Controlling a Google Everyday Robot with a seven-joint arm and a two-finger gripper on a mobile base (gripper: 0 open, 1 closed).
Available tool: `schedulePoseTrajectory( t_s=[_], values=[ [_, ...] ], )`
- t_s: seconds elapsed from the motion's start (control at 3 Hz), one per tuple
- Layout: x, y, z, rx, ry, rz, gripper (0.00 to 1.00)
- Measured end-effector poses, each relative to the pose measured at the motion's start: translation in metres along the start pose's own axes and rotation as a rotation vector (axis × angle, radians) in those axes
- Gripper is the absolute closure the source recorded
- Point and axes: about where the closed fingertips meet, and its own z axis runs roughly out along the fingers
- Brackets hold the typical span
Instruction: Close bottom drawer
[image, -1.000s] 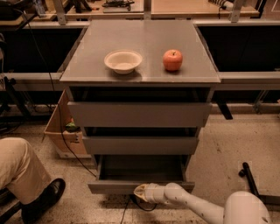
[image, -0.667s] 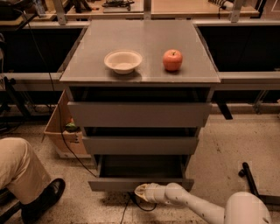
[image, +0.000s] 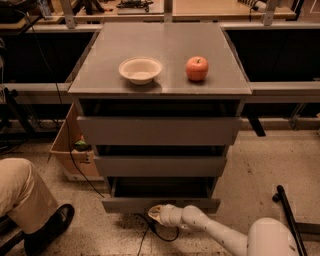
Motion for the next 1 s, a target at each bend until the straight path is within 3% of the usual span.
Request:
schedulePoseTrajectory(
  t_s=[0.33, 1.0],
  values=[
    [0.0050, 0.0036, -0.0022, 0.006, -0.002, 0.019, 1.00],
    [0.0038, -0.0056, 0.0051, 0.066, -0.025, 0.027, 1.00]
  ],
)
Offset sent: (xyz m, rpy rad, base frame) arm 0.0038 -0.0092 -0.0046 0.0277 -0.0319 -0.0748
